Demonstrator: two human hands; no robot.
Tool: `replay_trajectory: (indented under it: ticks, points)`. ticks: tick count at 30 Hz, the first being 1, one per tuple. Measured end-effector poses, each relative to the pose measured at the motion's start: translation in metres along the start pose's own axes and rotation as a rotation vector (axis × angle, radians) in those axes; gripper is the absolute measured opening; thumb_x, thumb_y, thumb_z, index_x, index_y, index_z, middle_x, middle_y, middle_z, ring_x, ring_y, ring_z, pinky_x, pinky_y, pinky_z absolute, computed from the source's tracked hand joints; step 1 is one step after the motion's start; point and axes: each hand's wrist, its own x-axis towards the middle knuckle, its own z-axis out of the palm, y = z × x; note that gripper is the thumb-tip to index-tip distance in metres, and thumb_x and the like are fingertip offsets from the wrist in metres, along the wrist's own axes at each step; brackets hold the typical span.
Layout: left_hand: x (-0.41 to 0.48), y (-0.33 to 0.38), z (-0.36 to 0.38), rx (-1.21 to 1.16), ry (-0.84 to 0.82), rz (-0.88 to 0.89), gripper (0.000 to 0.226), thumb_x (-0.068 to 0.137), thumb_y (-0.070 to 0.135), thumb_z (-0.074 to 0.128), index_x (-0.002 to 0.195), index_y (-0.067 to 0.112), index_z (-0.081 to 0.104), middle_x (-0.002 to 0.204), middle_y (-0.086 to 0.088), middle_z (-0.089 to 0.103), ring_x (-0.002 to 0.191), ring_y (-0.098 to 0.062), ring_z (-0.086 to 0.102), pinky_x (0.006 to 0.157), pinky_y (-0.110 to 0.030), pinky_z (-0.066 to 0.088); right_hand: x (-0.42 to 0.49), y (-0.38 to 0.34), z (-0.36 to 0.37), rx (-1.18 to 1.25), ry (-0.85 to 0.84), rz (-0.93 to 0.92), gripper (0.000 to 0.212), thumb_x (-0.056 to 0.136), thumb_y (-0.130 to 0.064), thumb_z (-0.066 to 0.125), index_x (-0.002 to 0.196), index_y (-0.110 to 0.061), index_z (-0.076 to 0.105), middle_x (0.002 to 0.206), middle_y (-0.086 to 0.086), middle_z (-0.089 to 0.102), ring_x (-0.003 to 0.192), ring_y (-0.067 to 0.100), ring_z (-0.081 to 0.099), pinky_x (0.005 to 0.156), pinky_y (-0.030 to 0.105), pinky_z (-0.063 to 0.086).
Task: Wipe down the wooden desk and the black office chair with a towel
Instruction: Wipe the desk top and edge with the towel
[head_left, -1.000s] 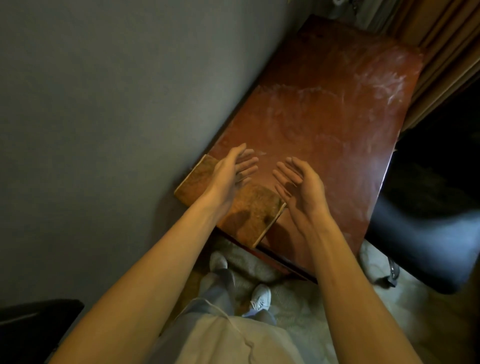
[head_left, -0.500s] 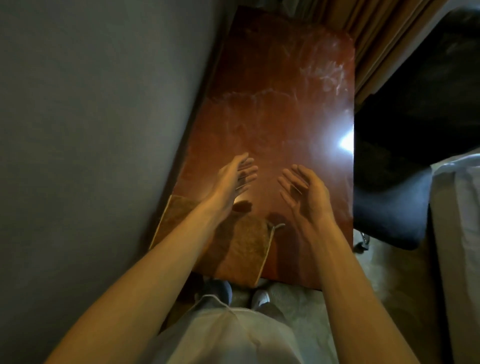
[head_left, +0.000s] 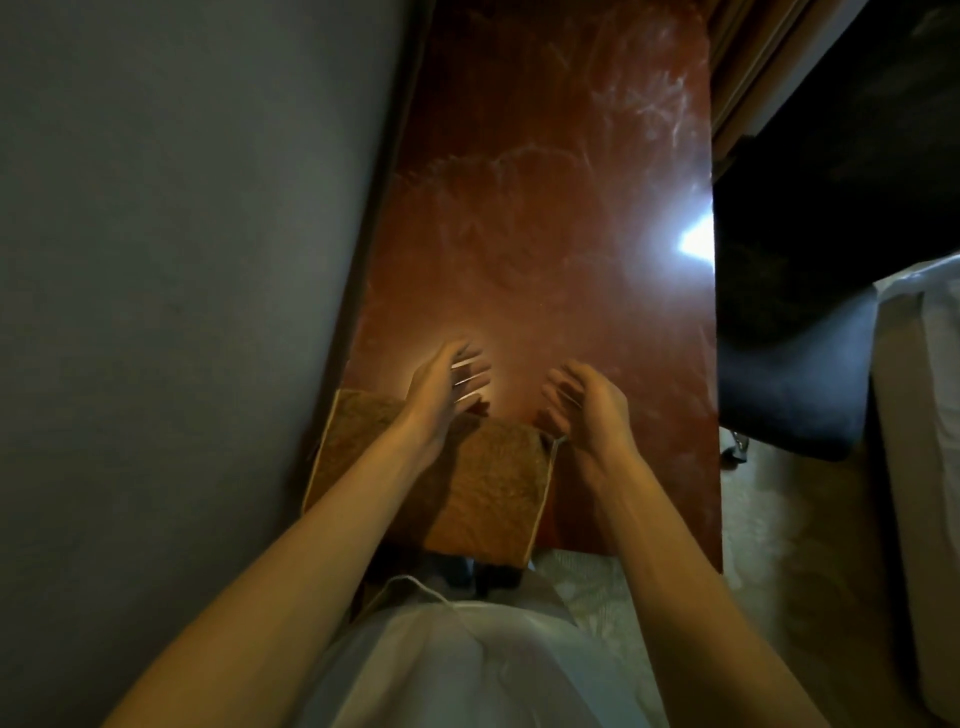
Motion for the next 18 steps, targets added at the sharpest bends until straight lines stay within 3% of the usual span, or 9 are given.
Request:
replay_trajectory:
  ticks: [2, 4, 5, 7, 9, 13, 15, 18]
  points:
    - [-0.003, -0.004, -0.006, 0.032, 0.057, 0.033, 0.027, 0.105, 0.038, 0.052, 0.117, 0.019, 0.068, 0.121, -0.005, 0.071, 0.115, -0.019, 0.066, 0.099, -0.036, 0.052, 0.004, 0.011, 0.005, -0.164, 0.010, -0.088, 0.018, 0.100, -0.028, 0.062, 0.116, -0.021, 0.066, 0.122, 0.002, 0.070, 0.109, 0.016, 0.067, 0.090, 0.035, 0.056]
    - [-0.006, -0.011, -0.016, 0.123, 0.154, 0.102, 0.017, 0.103, 0.034, 0.057, 0.110, 0.023, 0.068, 0.118, 0.000, 0.069, 0.113, -0.017, 0.064, 0.086, -0.027, 0.052, 0.006, 0.028, 0.003, -0.597, 0.057, -0.323, 0.035, 0.100, -0.032, 0.062, 0.133, -0.021, 0.058, 0.136, 0.001, 0.060, 0.118, 0.013, 0.058, 0.094, 0.034, 0.052]
    - [-0.007, -0.016, -0.022, 0.194, 0.197, 0.146, 0.013, 0.103, 0.033, 0.058, 0.107, 0.026, 0.068, 0.116, 0.002, 0.068, 0.112, -0.016, 0.064, 0.082, -0.024, 0.052, 0.006, 0.037, 0.000, -0.816, 0.085, -0.455, 0.042, 0.100, -0.032, 0.062, 0.139, -0.019, 0.054, 0.141, 0.002, 0.055, 0.129, 0.017, 0.052, 0.103, 0.038, 0.049]
    - [-0.007, -0.028, -0.039, 0.393, 0.258, 0.221, 0.010, 0.102, 0.033, 0.060, 0.108, 0.029, 0.066, 0.113, 0.006, 0.066, 0.111, -0.016, 0.063, 0.089, -0.029, 0.053, 0.004, 0.057, -0.002, -1.073, 0.077, -0.624, 0.051, 0.100, -0.030, 0.060, 0.146, -0.014, 0.048, 0.152, 0.007, 0.047, 0.150, 0.025, 0.031, 0.122, 0.043, 0.032]
    - [-0.006, -0.044, -0.060, 0.631, 0.317, 0.287, 0.019, 0.102, 0.032, 0.061, 0.119, 0.026, 0.065, 0.118, 0.005, 0.065, 0.117, -0.017, 0.060, 0.100, -0.037, 0.050, 0.004, 0.075, 0.001, -1.191, -0.028, -0.653, 0.056, 0.101, -0.031, 0.056, 0.152, -0.012, 0.043, 0.160, 0.009, 0.039, 0.156, 0.025, 0.017, 0.128, 0.043, 0.018]
    - [-0.011, -0.077, -0.095, 1.113, 0.341, 0.546, 0.038, 0.101, 0.024, 0.063, 0.137, 0.011, 0.060, 0.148, -0.012, 0.055, 0.141, -0.030, 0.046, 0.119, -0.048, 0.035, 0.001, 0.112, 0.005, -1.375, -0.194, -0.685, 0.064, 0.103, -0.038, 0.051, 0.160, -0.014, 0.031, 0.170, 0.009, 0.020, 0.159, 0.025, 0.004, 0.129, 0.042, 0.004]
    - [-0.011, -0.092, -0.109, 1.309, 0.306, 0.637, 0.047, 0.103, 0.027, 0.058, 0.147, 0.013, 0.052, 0.162, -0.017, 0.038, 0.153, -0.035, 0.029, 0.125, -0.057, 0.023, -0.003, 0.129, 0.005, -1.473, -0.266, -0.750, 0.069, 0.103, -0.038, 0.049, 0.163, -0.014, 0.024, 0.172, 0.010, 0.012, 0.160, 0.026, -0.002, 0.130, 0.047, 0.003]
    - [-0.006, -0.111, -0.126, 1.540, 0.198, 0.601, 0.065, 0.103, 0.043, 0.044, 0.162, 0.023, 0.028, 0.173, -0.015, 0.005, 0.159, -0.034, -0.003, 0.125, -0.064, 0.001, -0.006, 0.151, 0.005, -1.568, -0.349, -0.819, 0.072, 0.103, -0.040, 0.043, 0.165, -0.018, 0.013, 0.173, 0.010, 0.004, 0.159, 0.027, -0.009, 0.129, 0.053, 0.003]
